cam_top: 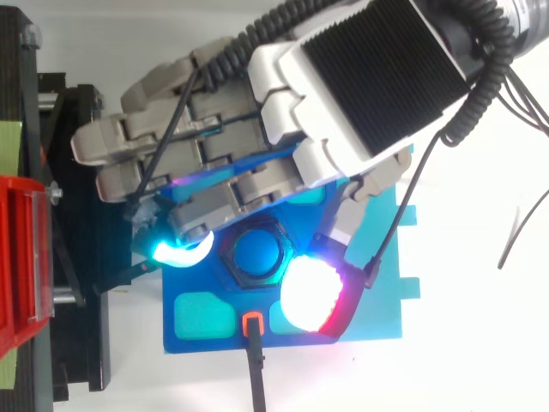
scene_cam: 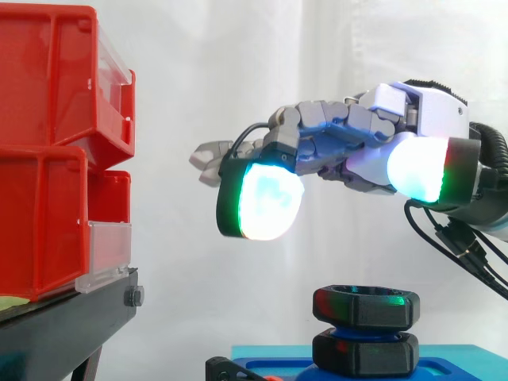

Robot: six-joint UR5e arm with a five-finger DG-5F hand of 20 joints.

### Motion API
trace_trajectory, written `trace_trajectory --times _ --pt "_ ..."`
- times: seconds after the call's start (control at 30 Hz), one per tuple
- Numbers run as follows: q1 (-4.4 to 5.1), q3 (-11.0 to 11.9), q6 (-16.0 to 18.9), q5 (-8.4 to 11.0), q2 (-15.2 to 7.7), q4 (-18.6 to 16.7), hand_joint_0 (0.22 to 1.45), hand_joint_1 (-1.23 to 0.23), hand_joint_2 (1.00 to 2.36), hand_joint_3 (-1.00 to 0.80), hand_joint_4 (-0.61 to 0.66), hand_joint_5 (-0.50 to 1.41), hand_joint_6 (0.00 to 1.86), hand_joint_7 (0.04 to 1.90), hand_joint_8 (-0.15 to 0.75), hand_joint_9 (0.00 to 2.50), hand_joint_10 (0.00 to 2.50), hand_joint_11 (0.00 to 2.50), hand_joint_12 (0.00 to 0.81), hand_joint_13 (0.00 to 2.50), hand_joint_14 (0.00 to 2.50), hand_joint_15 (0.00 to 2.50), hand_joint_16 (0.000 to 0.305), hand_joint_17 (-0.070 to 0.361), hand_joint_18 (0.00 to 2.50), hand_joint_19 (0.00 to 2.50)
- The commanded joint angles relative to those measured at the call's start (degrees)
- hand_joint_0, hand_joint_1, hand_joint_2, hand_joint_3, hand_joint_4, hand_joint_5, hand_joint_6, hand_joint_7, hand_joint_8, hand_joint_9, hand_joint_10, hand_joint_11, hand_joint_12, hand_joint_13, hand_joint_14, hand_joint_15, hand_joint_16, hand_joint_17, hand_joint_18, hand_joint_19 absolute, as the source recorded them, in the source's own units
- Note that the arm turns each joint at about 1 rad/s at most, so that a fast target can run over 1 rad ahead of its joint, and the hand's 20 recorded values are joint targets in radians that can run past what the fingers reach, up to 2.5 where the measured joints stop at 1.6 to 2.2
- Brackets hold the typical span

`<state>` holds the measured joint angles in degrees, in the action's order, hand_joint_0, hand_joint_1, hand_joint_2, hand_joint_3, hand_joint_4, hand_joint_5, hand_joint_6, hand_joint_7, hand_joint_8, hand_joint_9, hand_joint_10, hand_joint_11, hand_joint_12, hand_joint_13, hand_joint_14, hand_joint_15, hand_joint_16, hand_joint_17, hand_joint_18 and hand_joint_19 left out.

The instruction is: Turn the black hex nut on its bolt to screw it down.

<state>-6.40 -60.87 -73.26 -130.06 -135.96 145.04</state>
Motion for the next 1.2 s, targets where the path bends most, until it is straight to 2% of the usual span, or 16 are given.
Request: trace_trajectory --times 0.0,0.1,0.4,0.77,1.17 --pt "0.68 -0.7 -1.5 0.95 0.0 1.8 0.51 -0.32 1.0 -0.5 0.36 -0.1 0.52 1.1 0.321 0.42 0.0 0.1 0.352 0.29 0.0 0.07 0.055 0.125 0.35 0.5" --pt "1.3 -0.8 -3.0 2.53 0.0 2.3 0.51 -0.32 1.0 -0.5 0.36 -0.1 0.53 1.08 0.321 0.42 0.0 0.1 0.352 0.29 0.0 0.06 0.055 0.124 0.35 0.49" --pt "2.62 -0.9 -4.0 3.67 0.0 3.1 0.51 -0.32 1.0 -0.5 0.36 -0.1 0.55 1.06 0.321 0.42 0.0 0.11 0.352 0.3 0.0 0.07 0.055 0.125 0.36 0.5" --pt "2.79 -2.3 -4.0 4.11 0.0 3.1 0.51 -0.32 1.0 -0.5 0.36 -0.1 0.55 1.05 0.319 0.42 0.0 0.1 0.352 0.3 0.0 0.07 0.055 0.124 0.36 0.5" --pt "2.79 -2.4 -4.0 3.94 0.0 1.6 0.51 -0.33 1.0 -0.5 0.35 -0.1 0.6 0.97 0.321 0.42 0.0 0.11 0.352 0.31 0.0 0.07 0.055 0.124 0.37 0.5"
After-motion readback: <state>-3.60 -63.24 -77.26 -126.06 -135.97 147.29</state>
